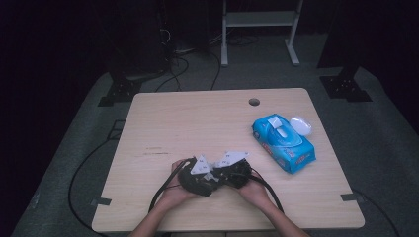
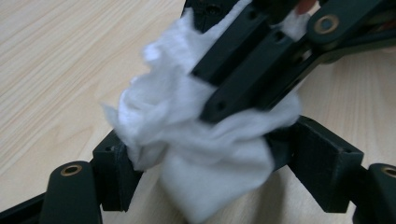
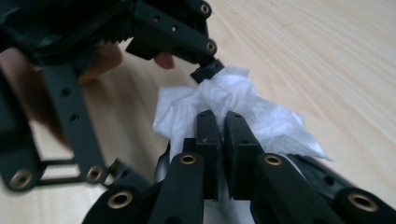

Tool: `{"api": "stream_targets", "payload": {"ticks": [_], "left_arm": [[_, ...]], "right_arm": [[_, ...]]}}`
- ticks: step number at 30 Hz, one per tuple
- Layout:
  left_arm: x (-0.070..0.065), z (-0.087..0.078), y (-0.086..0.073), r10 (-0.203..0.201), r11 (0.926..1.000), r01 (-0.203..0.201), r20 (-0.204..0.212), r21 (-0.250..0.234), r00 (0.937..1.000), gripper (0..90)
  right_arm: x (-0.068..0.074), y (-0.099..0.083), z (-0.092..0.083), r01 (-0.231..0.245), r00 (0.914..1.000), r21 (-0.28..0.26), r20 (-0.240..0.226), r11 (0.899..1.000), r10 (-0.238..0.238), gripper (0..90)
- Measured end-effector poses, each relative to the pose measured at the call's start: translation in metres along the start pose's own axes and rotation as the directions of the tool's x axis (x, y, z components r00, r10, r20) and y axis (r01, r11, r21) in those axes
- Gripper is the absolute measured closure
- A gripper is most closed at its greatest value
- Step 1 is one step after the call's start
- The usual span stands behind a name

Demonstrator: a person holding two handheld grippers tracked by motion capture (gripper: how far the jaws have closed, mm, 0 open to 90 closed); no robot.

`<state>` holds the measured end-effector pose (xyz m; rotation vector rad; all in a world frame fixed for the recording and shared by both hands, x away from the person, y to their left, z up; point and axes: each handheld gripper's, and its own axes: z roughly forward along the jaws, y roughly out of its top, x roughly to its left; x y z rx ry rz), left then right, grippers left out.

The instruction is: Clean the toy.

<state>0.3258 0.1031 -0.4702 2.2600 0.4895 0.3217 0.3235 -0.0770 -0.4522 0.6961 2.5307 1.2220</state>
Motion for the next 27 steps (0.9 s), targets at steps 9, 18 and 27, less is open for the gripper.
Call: {"api": "stream_targets", "payload": {"ticks": [9,18,27], "left_arm": [[0.006,-0.002,-0.001,-0.013,0.9999,0.013,0.017,0.0,0.9998,24.1],[0.004,0.0,0.0,-0.002,1.0,0.002,0.005,0.003,1.0,24.0],[0.007,-0.001,0.0,-0.015,0.9999,0.015,0.013,-0.005,0.9998,24.0]], "right_arm": [[-0.057,-0.016,-0.02,-0.163,0.9753,-0.035,0.145,0.986,0.166,84.7],[-0.033,-0.008,-0.008,-0.114,0.9895,-0.039,0.085,0.993,0.117,84.8],[-0.061,-0.037,-0.044,-0.192,0.9685,-0.039,0.154,0.981,0.196,85.0]]}}
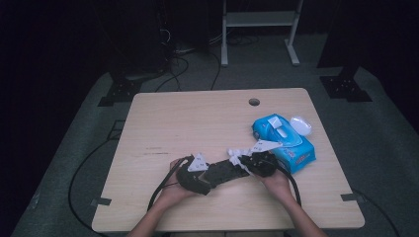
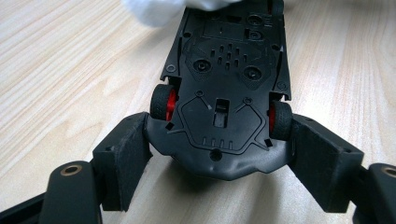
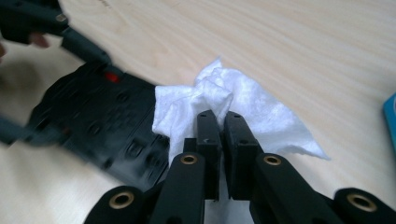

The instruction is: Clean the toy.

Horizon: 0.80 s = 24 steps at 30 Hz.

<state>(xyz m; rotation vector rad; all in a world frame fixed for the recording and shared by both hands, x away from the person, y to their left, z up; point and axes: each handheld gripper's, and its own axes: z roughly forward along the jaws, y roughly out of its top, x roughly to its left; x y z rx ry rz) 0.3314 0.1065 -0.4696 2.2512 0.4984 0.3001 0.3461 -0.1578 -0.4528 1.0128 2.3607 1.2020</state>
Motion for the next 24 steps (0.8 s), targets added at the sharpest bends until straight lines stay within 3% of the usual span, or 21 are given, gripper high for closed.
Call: {"api": "stream_targets", "payload": {"ticks": [3,4,7,10,14,16,17,20,24], "left_arm": [[0.0,0.0,0.0,0.003,1.0,-0.003,0.0,0.003,1.0,24.0],[0.0,0.0,0.0,0.006,1.0,-0.006,-0.001,0.005,1.0,24.0],[-0.001,0.0,0.0,0.009,1.0,-0.009,-0.004,0.002,1.0,24.0],[0.0,0.0,0.0,0.001,1.0,-0.001,-0.001,0.001,1.0,24.0],[-0.001,0.001,0.0,0.007,1.0,-0.007,-0.005,0.0,1.0,24.0],[0.0,0.001,0.001,0.006,1.0,-0.006,-0.002,0.004,1.0,24.0],[0.0,0.001,0.001,0.006,1.0,-0.006,-0.002,0.004,1.0,24.0],[-0.001,0.0,0.0,0.005,1.0,-0.005,-0.005,0.0,1.0,24.0],[0.001,0.0,0.0,-0.001,1.0,0.001,-0.003,0.002,1.0,24.0]], "right_arm": [[0.006,-0.004,-0.004,0.011,0.9998,0.002,-0.015,1.0,-0.011,85.0],[0.017,-0.006,-0.006,0.029,0.9973,0.005,-0.068,1.0,-0.029,85.0],[0.019,-0.007,-0.011,0.089,0.9945,0.028,-0.057,0.996,-0.088,85.0],[0.006,-0.014,-0.021,0.041,0.999,0.035,-0.017,0.999,-0.041,85.0],[0.005,-0.019,-0.024,0.019,0.9994,0.032,-0.03,0.999,-0.018,85.0],[0.008,-0.017,-0.023,0.006,0.9958,0.022,-0.091,1.0,-0.004,85.1],[0.013,-0.016,-0.021,0.026,0.9942,0.026,-0.105,0.999,-0.023,85.1],[0.018,-0.013,-0.018,0.074,0.9934,0.039,-0.09,0.996,-0.07,85.2],[-0.001,-0.014,-0.022,0.029,0.9993,0.041,-0.024,0.999,-0.028,85.2]]}}
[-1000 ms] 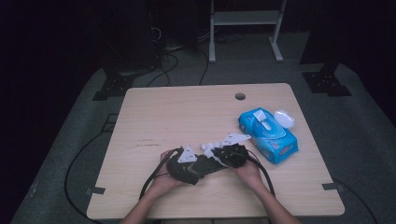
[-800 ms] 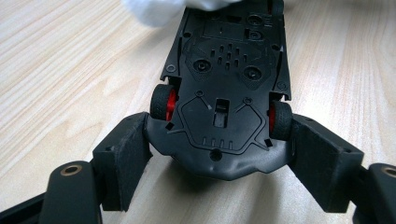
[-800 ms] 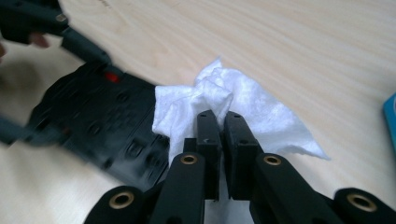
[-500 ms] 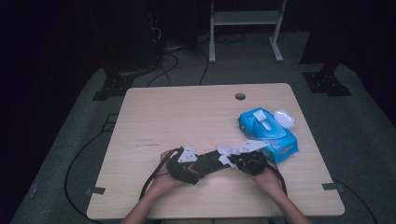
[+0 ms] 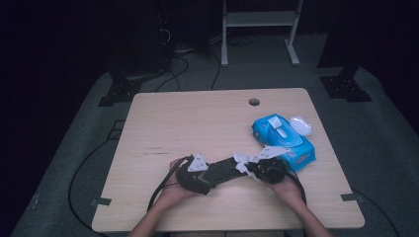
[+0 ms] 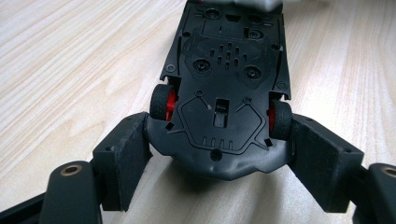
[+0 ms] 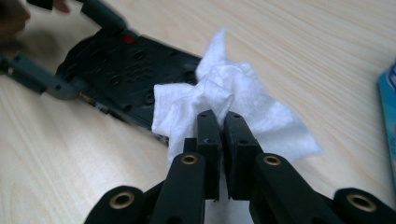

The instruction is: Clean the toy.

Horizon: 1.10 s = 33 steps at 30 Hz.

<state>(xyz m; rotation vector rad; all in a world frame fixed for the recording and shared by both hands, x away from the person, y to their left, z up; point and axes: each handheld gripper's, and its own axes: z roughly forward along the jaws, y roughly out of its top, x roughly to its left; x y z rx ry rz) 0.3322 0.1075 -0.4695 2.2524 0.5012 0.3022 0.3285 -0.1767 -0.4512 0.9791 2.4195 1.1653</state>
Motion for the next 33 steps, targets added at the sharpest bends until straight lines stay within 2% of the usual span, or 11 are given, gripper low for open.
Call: {"api": "stream_targets", "payload": {"ticks": [1,2,6,11,13,20,23,27,31,33], "left_arm": [[-0.001,0.001,0.0,0.003,1.0,-0.003,-0.002,0.0,1.0,24.0],[-0.001,0.001,0.001,0.006,1.0,-0.006,-0.003,0.002,1.0,24.0],[-0.002,0.003,0.002,0.0,1.0,0.0,-0.012,0.002,0.9999,24.0],[0.0,0.001,0.0,0.001,1.0,-0.001,-0.014,0.004,0.9999,24.0],[0.002,0.0,0.0,-0.013,0.9999,0.012,-0.005,-0.002,0.9999,24.0],[0.002,0.001,-0.001,-0.005,1.0,0.005,-0.012,0.005,0.9999,24.0],[0.003,0.0,0.0,-0.01,0.9999,0.01,-0.005,0.005,0.9999,23.9],[0.005,0.0,-0.001,-0.027,0.9996,0.027,0.011,-0.006,0.9996,23.4],[0.007,-0.001,-0.002,-0.037,0.9993,0.036,0.03,0.004,0.9989,23.0],[0.009,-0.002,-0.003,-0.055,0.9985,0.054,0.044,0.01,0.9975,21.8]], "right_arm": [[-0.005,-0.001,0.0,-0.03,0.9996,-0.003,0.0,1.0,0.03,85.2],[-0.007,-0.001,0.001,-0.04,0.9992,-0.007,0.009,0.999,0.04,85.2],[-0.006,0.013,0.015,-0.043,0.9989,-0.029,0.015,0.999,0.044,85.2],[-0.005,0.027,0.028,-0.038,0.9993,-0.026,0.002,0.999,0.038,85.2],[-0.005,0.024,0.026,-0.037,0.9992,-0.011,-0.013,0.999,0.037,85.1],[0.004,0.009,0.004,-0.025,0.9976,0.015,-0.065,1.0,0.026,85.2],[0.005,0.008,0.004,-0.012,0.9977,0.027,-0.066,1.0,0.013,85.2],[0.001,0.002,0.005,-0.045,0.995,-0.004,-0.09,0.999,0.044,85.2],[0.003,0.001,0.005,-0.023,0.9962,-0.009,-0.084,1.0,0.022,85.4],[0.004,0.001,0.004,-0.012,0.9967,-0.008,-0.08,1.0,0.012,85.4]]}}
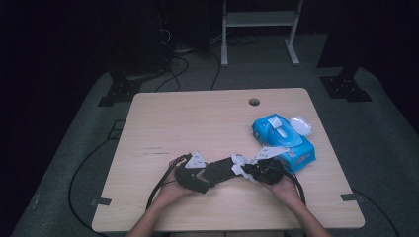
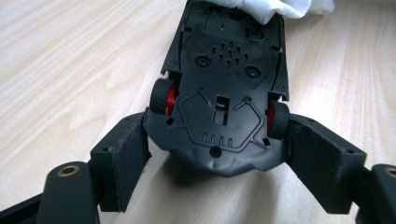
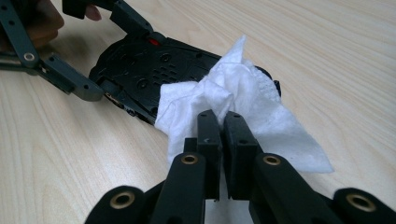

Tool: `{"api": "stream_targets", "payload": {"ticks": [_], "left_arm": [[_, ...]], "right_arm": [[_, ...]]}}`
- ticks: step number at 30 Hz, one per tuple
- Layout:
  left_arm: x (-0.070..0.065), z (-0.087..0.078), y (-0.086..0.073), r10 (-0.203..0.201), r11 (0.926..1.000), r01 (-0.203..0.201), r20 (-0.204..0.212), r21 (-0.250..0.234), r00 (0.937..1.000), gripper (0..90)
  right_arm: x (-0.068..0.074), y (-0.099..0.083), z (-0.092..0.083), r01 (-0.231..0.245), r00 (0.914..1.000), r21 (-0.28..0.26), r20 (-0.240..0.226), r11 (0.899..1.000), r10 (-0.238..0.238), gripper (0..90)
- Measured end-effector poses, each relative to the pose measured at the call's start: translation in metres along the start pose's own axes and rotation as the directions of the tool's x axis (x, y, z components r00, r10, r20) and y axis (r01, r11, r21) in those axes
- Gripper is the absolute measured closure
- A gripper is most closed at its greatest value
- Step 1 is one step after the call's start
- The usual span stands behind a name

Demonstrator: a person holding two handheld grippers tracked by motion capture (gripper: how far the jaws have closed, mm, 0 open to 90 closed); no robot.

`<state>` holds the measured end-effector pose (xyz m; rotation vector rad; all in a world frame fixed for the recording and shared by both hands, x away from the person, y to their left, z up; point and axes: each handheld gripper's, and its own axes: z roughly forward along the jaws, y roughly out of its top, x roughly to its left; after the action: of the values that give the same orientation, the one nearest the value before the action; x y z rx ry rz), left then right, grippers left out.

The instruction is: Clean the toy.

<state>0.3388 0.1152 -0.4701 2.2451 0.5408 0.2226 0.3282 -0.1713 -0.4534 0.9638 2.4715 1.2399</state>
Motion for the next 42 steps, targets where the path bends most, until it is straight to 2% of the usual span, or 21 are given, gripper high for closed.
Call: {"api": "stream_targets", "payload": {"ticks": [3,7,10,13,14,16,17,19,22,23,26,27,28,30,32,33,35,37,39,41,42], "left_arm": [[0.002,-0.003,-0.001,-0.009,1.0,0.009,0.008,-0.002,0.9999,21.2],[0.004,-0.007,0.0,-0.038,0.9985,0.039,0.027,-0.038,0.9989,21.2],[0.009,-0.008,-0.001,-0.088,0.9949,0.09,0.054,-0.045,0.9947,21.2],[0.013,-0.006,-0.001,-0.128,0.9898,0.133,0.081,-0.051,0.9884,22.4],[0.014,-0.006,-0.001,-0.146,0.9873,0.151,0.092,-0.049,0.985,22.5],[0.018,-0.005,0.0,-0.182,0.9803,0.19,0.134,-0.054,0.9741,24.6],[0.019,-0.005,0.0,-0.192,0.9781,0.201,0.14,-0.053,0.9714,25.4],[0.017,-0.005,0.001,-0.191,0.979,0.199,0.129,-0.047,0.9731,30.8],[0.016,-0.004,0.003,-0.195,0.9796,0.199,0.12,-0.026,0.9735,32.6],[0.017,-0.003,0.002,-0.205,0.9778,0.209,0.121,-0.019,0.9712,32.8],[0.02,0.002,0.001,-0.255,0.9665,0.257,0.15,0.013,0.9552,32.7],[0.022,0.003,0.0,-0.262,0.9648,0.262,0.156,0.021,0.9523,32.6],[0.023,0.003,0.0,-0.274,0.9613,0.275,0.169,0.019,0.9469,32.6],[0.024,0.004,0.0,-0.283,0.9587,0.283,0.176,0.026,0.9428,32.6],[0.026,0.005,-0.001,-0.312,0.9498,0.311,0.19,0.032,0.931,32.6],[0.027,0.005,-0.001,-0.328,0.9441,0.328,0.201,0.033,0.9231,32.7],[0.03,0.007,-0.002,-0.347,0.9365,0.35,0.214,0.025,0.9132,33.2],[0.031,0.009,-0.002,-0.348,0.9354,0.353,0.222,0.018,0.9108,35.1],[0.03,0.012,0.0,-0.358,0.9311,0.364,0.231,0.014,0.9049,36.0],[0.03,0.013,0.003,-0.349,0.9356,0.352,0.223,0.029,0.9102,35.5],[0.03,0.013,0.005,-0.35,0.9358,0.351,0.219,0.038,0.9107,35.5]], "right_arm": [[0.001,0.0,0.0,0.007,1.0,0.0,0.0,1.0,-0.007,85.5],[0.003,-0.001,-0.001,0.029,0.9996,0.015,-0.004,0.999,-0.029,85.5],[0.003,-0.002,-0.001,0.029,0.9996,0.013,-0.004,0.999,-0.029,85.5],[0.002,-0.002,-0.001,0.028,0.9996,0.009,-0.01,1.0,-0.028,85.6],[0.002,-0.003,-0.001,0.032,0.9995,0.006,-0.008,0.999,-0.032,85.6],[0.003,-0.003,-0.002,0.046,0.999,0.006,-0.003,0.999,-0.046,85.7],[0.003,-0.004,-0.002,0.049,0.9988,0.003,-0.003,0.999,-0.049,85.7],[0.003,-0.005,-0.002,0.053,0.9986,-0.001,-0.003,0.999,-0.053,85.7],[0.005,-0.008,-0.003,0.075,0.9972,-0.015,-0.001,0.997,-0.075,85.9],[0.005,-0.008,-0.003,0.082,0.9966,-0.015,-0.001,0.996,-0.082,86.0],[0.006,-0.009,-0.004,0.095,0.9954,-0.015,0.002,0.995,-0.095,86.1],[0.006,-0.009,-0.004,0.098,0.9952,-0.017,0.002,0.995,-0.098,86.1],[0.007,-0.009,-0.004,0.101,0.9948,-0.019,0.002,0.995,-0.101,86.2],[0.007,-0.01,-0.004,0.12,0.9928,-0.023,0.008,0.993,-0.119,86.3],[0.008,-0.011,-0.004,0.127,0.9918,-0.03,0.011,0.991,-0.127,86.4],[0.008,-0.012,-0.004,0.128,0.9917,-0.031,0.012,0.991,-0.128,86.4],[0.009,-0.012,-0.004,0.137,0.9905,-0.033,0.015,0.99,-0.137,86.5],[0.009,-0.014,-0.005,0.144,0.9895,-0.042,0.013,0.989,-0.144,86.6],[0.01,-0.015,-0.005,0.15,0.9886,-0.048,0.017,0.988,-0.149,86.6],[0.01,-0.016,-0.006,0.15,0.9887,-0.049,0.014,0.987,-0.149,86.6],[0.01,-0.016,-0.006,0.152,0.9884,-0.049,0.015,0.987,-0.151,86.6]]}}
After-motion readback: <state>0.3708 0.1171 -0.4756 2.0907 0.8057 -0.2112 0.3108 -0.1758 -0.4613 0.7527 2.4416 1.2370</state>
